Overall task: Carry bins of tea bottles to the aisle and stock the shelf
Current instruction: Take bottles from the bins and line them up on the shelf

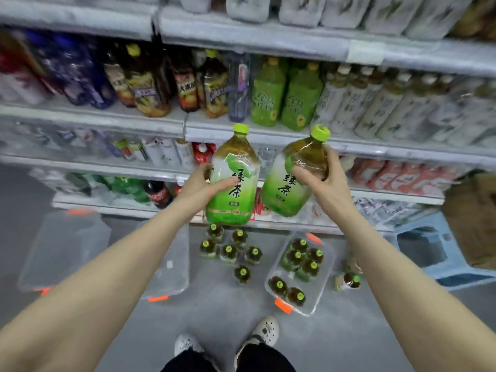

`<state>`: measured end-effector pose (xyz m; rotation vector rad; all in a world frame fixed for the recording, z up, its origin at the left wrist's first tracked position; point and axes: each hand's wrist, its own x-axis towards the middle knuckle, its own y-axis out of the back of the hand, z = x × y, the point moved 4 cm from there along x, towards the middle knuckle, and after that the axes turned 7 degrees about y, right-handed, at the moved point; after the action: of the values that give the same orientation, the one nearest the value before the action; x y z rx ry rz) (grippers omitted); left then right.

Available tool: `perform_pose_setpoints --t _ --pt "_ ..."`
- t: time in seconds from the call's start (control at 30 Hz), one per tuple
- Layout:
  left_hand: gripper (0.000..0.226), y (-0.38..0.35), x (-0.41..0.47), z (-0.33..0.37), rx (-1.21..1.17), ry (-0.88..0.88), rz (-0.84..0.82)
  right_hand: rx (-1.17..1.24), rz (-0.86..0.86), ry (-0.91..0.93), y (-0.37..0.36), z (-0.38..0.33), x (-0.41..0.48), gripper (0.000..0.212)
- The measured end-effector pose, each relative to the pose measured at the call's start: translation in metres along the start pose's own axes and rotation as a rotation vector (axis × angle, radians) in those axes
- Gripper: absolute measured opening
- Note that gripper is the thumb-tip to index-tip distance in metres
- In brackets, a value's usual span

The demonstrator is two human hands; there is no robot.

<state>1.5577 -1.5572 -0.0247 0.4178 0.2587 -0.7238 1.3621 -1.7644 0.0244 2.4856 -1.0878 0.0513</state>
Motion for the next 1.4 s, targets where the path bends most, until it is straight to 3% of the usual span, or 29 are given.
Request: perform_pose_setpoints --t 0.07,0.13,0.3,0.47,0.6,0.73,0.83,0.97,1.27,1.4 --pt "0.118 0.033 -0.014 0.027 -0.03 -0.081 0.038 -0.017 0.001 0.1 -0.009 -0.046 0.013 0.063" --pt "0.111 0.064 -0.032 0.061 -0.037 -0.161 0.064 -0.009 0.025 0.185 -0.015 -0.091 0.026 0.069" --pt "0.095 0.141 -0.061 0.138 -0.039 -0.364 0.152 -0.017 0.038 0.379 -0.023 -0.208 0.054 0.057" --pt "0.083 0.193 -0.086 0.219 -0.065 -0.544 0.192 -0.085 0.023 0.565 -0.016 -0.315 0.085 0.065" --pt "0.088 0.222 -0.092 0.276 -0.129 -0.633 0.294 -0.093 0.023 0.677 -0.009 -0.384 0.128 0.063" --pt "0.087 0.248 -0.077 0.317 -0.184 -0.639 0.322 -0.089 0.061 0.737 -0.003 -0.433 0.188 0.077" --pt "0.089 0.261 -0.061 0.343 -0.237 -0.651 0.377 -0.032 0.053 0.753 0.006 -0.455 0.238 0.061" --pt "0.074 0.266 -0.038 0.378 -0.274 -0.679 0.376 0.042 0.047 0.722 0.016 -0.467 0.301 0.066" --pt "0.088 0.26 0.007 0.43 -0.254 -0.727 0.401 0.002 -0.003 0.691 -0.004 -0.444 0.41 0.07" --pt "0.073 0.255 0.024 0.439 -0.243 -0.721 0.407 0.052 0.023 0.622 -0.011 -0.424 0.45 0.071"
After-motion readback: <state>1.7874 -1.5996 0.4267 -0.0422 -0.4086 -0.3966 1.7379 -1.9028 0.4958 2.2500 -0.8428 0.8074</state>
